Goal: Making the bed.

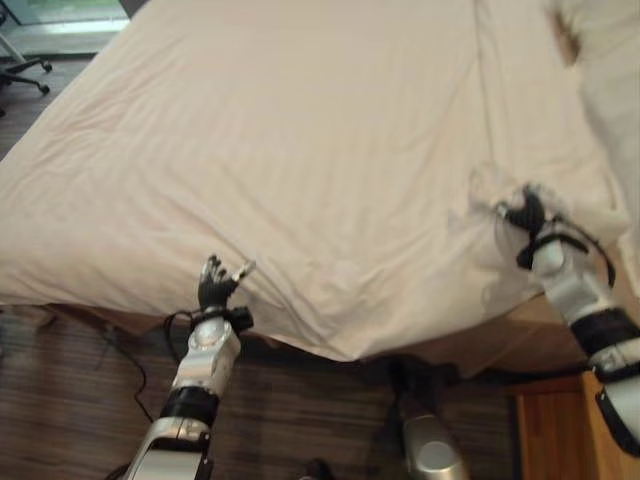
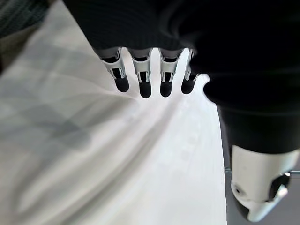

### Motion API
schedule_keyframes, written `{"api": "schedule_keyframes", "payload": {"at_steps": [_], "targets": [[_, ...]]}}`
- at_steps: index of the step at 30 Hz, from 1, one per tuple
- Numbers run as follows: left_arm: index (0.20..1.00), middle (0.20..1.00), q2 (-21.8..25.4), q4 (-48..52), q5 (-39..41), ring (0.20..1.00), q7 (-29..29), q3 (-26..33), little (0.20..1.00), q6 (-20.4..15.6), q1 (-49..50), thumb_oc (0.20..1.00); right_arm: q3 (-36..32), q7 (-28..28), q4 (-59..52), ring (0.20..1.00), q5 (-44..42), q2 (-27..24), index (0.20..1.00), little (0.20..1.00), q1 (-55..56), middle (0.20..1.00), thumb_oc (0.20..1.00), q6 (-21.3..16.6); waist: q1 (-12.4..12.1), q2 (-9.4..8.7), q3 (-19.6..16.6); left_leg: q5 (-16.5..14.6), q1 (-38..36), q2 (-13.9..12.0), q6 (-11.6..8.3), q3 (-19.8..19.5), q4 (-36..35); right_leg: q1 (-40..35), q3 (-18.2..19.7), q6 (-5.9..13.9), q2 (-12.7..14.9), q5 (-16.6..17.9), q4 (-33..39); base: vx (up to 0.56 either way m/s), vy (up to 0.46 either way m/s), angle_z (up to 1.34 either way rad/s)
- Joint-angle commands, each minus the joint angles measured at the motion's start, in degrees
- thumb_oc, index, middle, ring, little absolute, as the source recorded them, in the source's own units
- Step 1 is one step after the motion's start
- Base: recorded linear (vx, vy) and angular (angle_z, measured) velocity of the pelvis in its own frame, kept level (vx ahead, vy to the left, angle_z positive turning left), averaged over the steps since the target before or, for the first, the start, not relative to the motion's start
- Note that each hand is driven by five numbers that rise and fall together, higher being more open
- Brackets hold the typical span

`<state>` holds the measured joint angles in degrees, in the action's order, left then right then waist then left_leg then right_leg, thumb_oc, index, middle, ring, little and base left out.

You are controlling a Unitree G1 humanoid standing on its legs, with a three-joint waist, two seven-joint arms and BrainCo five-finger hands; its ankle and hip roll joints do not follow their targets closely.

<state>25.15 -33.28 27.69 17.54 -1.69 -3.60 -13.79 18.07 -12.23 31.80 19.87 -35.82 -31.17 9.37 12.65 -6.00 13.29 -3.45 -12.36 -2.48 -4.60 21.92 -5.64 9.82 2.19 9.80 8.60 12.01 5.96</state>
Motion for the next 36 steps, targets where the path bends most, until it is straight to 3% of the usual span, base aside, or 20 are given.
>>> {"api": "schedule_keyframes", "payload": {"at_steps": [1, 2, 5, 8, 9, 14, 17, 19, 21, 32, 36], "targets": [[1.0, 1.0, 3.9, 4.0, -4.0, 1.0, -0.4, 2.9, 1.0, -0.3, 1.5, 1.0, -0.3, -0.7, 0.0, 0.2, 1.5, 0.4, 0.2, 0.2, -1.0, 0.2, 0.2, -0.6, -2.4, 2.56, 0.2, -0.8, -0.5, -0.7, 0.72, -1.9, 0.6, -2.1, -4.2, 1.62, 2.4, -2.5, -6.5, -0.3, 0.062, -0.32], [1.0, 1.0, 4.2, 4.9, -4.0, 1.0, -0.9, 4.3, 1.0, 0.2, 3.7, 1.0, -1.1, -0.4, 0.7, 0.2, 2.1, 0.3, 0.2, 0.2, 0.6, 0.2, 0.2, -0.3, -3.6, 2.67, 0.0, -0.3, 0.2, -1.3, 1.11, -1.2, 0.6, -4.7, -5.8, 1.04, 3.4, -4.2, -10.4, -0.24, 0.041, -0.37], [1.0, 1.0, 3.8, 5.4, -3.9, 1.0, -1.0, 5.1, 1.0, 0.5, 5.4, 1.0, -1.9, -0.6, 1.7, 0.2, 2.2, 0.2, 0.2, 0.2, 1.3, 0.2, 0.2, -0.2, -4.6, 2.63, -0.7, -0.1, 0.6, -1.4, 1.09, -0.6, 0.6, -6.0, -6.1, 0.97, 4.4, -4.7, -11.0, -0.14, 0.019, -0.2], [1.0, 1.0, 3.3, 4.7, -3.4, 1.0, -1.2, 5.6, 1.0, 0.5, 5.7, 1.0, -2.5, -0.8, 3.0, 0.2, 2.7, -0.8, 0.2, 0.2, 1.5, 0.2, 0.2, 0.2, -5.1, 2.25, -2.0, 0.0, 1.0, -1.3, 0.93, 0.4, 0.6, -8.5, -6.0, 1.23, 5.7, -4.5, -8.2, -0.06, -0.043, -0.2], [1.0, 1.0, 2.6, 3.8, -3.9, 1.0, -1.6, 5.6, 1.0, 0.7, 5.9, 1.0, -3.4, -1.5, 4.6, 0.2, 2.7, -1.5, 0.2, 0.2, 1.4, 0.2, 0.2, 0.4, -5.3, 1.88, -3.1, 0.1, 1.2, -1.4, 0.54, 1.5, 0.6, -10.4, -5.3, 1.91, 6.4, -3.6, -3.4, -0.05, -0.086, -0.21], [1.0, 1.0, 1.8, 2.1, -3.2, 1.0, -1.9, 5.5, 1.0, 0.6, 5.3, 1.0, -3.8, -1.8, 6.2, 0.2, 3.8, -4.5, 0.2, 0.2, -0.9, 0.2, 0.2, 0.9, -4.9, 1.69, -4.1, 2.3, 3.3, -3.2, -1.31, 4.8, 0.6, -7.7, -4.2, 3.42, 7.0, -4.4, -1.0, -0.13, -0.151, -0.38], [1.0, 1.0, 1.1, 1.2, -3.2, 1.0, -2.6, 5.6, 1.0, 0.7, 5.4, 1.0, -4.1, -0.3, 5.2, 0.2, 6.0, -10.7, 0.2, 0.2, -2.1, 0.2, 0.2, 1.1, -3.9, 1.77, -4.1, 4.4, 5.0, -4.9, -2.83, 5.6, 0.6, -7.4, -4.5, 3.11, 6.0, -5.6, -1.0, -0.13, -0.206, -0.33], [1.0, 1.0, 0.8, 1.5, -3.3, 1.0, -2.7, 5.9, 1.0, 0.6, 5.7, 1.0, -4.5, -0.4, 4.7, 0.2, 6.3, -11.5, 0.2, 0.2, -1.7, 0.2, 0.2, 1.1, -3.6, 2.06, -4.1, 4.8, 5.2, -5.3, -3.01, 5.6, 0.6, -7.5, -4.8, 3.01, 5.7, -6.0, -1.0, -0.1, -0.137, -0.1], [1.0, 1.0, 0.2, 2.7, -2.6, 1.0, -3.1, 6.4, 1.0, 0.3, 6.5, 1.0, -5.6, 0.1, 4.4, 1.0, 6.0, -12.6, 1.0, 1.0, -0.3, 1.0, 1.0, 1.1, -3.4, 2.44, -3.8, 5.8, 5.9, -6.1, -3.51, 5.5, 0.6, -7.6, -5.0, 2.75, 5.0, -6.6, -1.0, -0.12, -0.158, -0.13], [1.0, 1.0, -1.3, 8.0, -1.6, 1.0, -3.1, 9.9, 1.0, -0.3, 10.5, 1.0, -11.3, 1.5, -1.9, 1.0, 4.2, -10.5, 1.0, 1.0, 12.2, 1.0, 1.0, -0.6, -3.1, 3.17, -4.0, 7.5, 6.4, -9.0, -4.36, 3.7, 0.6, -8.4, -5.4, 0.8, 1.7, -8.1, -1.0, -0.05, -0.104, 0.0], [1.0, 1.0, -2.7, 8.9, -2.2, 1.0, -4.1, 9.8, 1.0, 0.2, 12.2, 1.0, -10.0, 4.8, 1.5, 1.0, 6.9, -8.8, 1.0, 1.0, 16.8, 1.0, 1.0, 0.3, -4.0, 2.18, -4.6, 7.7, 6.3, -10.5, -4.87, 2.8, 0.6, -9.4, -6.8, -0.06, 0.8, -8.2, -1.0, -0.04, -0.054, 0.16]]}}
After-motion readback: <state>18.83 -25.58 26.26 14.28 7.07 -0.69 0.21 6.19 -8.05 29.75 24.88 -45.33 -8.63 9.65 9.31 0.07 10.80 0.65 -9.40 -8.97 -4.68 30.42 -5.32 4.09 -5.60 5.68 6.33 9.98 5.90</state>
